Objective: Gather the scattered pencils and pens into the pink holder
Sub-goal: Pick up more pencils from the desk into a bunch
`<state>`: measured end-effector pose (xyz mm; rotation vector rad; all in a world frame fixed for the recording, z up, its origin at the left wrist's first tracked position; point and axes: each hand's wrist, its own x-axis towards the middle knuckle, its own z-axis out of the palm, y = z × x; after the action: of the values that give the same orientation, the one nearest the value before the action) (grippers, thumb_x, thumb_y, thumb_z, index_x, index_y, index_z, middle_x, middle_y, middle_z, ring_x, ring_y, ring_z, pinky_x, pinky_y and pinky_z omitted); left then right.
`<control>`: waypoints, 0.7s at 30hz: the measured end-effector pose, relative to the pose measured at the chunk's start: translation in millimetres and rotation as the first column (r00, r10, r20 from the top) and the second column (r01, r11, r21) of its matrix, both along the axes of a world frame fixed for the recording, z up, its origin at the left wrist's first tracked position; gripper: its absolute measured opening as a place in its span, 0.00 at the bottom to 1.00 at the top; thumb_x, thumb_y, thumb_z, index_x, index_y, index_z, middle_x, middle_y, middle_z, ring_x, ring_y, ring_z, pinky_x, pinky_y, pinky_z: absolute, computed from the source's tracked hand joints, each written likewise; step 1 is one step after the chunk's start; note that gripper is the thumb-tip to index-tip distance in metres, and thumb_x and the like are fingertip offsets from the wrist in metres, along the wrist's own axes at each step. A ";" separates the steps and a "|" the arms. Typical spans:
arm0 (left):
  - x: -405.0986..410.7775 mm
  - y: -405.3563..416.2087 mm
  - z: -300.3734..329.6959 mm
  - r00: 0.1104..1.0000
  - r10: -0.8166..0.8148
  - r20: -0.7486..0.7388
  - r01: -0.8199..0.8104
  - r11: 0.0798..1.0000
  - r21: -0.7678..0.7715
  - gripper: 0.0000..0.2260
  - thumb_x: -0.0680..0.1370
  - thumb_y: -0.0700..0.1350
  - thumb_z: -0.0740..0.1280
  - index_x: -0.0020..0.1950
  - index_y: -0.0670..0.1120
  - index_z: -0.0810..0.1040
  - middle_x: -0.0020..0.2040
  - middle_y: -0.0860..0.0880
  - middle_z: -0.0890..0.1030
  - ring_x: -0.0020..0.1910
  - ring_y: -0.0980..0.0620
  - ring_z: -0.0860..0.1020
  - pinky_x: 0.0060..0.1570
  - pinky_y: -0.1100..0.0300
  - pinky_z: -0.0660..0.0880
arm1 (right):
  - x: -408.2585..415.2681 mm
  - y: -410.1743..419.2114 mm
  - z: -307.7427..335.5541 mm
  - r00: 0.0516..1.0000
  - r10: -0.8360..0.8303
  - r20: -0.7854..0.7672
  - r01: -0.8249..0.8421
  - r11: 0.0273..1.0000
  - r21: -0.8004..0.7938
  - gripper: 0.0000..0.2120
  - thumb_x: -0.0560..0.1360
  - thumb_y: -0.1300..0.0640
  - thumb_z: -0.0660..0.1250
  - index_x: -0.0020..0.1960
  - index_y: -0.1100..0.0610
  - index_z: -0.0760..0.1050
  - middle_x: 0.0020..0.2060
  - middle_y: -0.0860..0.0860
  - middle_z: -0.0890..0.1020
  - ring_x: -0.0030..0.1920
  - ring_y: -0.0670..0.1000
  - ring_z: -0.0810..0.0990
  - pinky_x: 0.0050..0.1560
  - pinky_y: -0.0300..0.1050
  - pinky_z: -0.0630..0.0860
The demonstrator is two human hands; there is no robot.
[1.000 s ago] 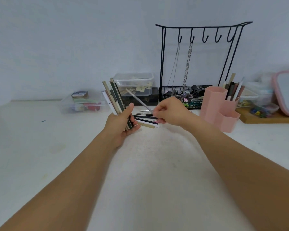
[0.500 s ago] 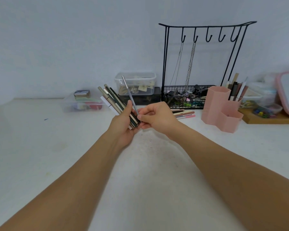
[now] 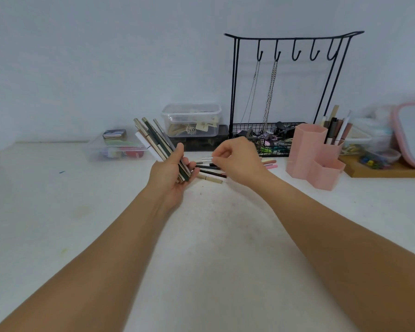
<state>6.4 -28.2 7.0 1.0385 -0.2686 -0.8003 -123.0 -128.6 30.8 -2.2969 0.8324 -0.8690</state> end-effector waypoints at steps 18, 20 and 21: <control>2.5 4.1 1.5 0.999 0.007 0.043 -0.012 0.994 0.106 0.15 0.75 0.53 0.76 0.46 0.46 0.74 0.30 0.50 0.70 0.29 0.54 0.68 0.32 0.62 0.72 | -6.0 -12.9 -13.6 0.926 0.075 -0.371 -0.036 0.993 0.111 0.05 0.75 0.57 0.74 0.49 0.57 0.86 0.36 0.46 0.81 0.41 0.48 0.79 0.41 0.41 0.74; 1.7 4.0 1.2 0.998 0.009 0.064 -0.016 0.994 0.112 0.15 0.75 0.53 0.76 0.44 0.46 0.74 0.29 0.50 0.70 0.29 0.53 0.68 0.31 0.61 0.72 | -5.7 -14.2 -15.1 0.924 0.082 -0.373 -0.036 0.991 0.130 0.05 0.75 0.56 0.74 0.49 0.58 0.85 0.37 0.47 0.82 0.41 0.48 0.79 0.41 0.42 0.75; 1.1 4.0 1.4 0.997 0.006 0.071 -0.015 0.993 0.116 0.15 0.75 0.54 0.75 0.43 0.46 0.74 0.28 0.50 0.71 0.29 0.53 0.69 0.31 0.61 0.73 | -5.1 -15.1 -15.9 0.926 0.078 -0.371 -0.028 0.990 0.137 0.06 0.75 0.56 0.74 0.48 0.59 0.86 0.38 0.49 0.84 0.42 0.50 0.81 0.43 0.44 0.78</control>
<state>7.5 -24.2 8.4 1.1785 -0.2794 -0.7776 -128.1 -143.7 14.9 -2.3908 0.9490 -0.3385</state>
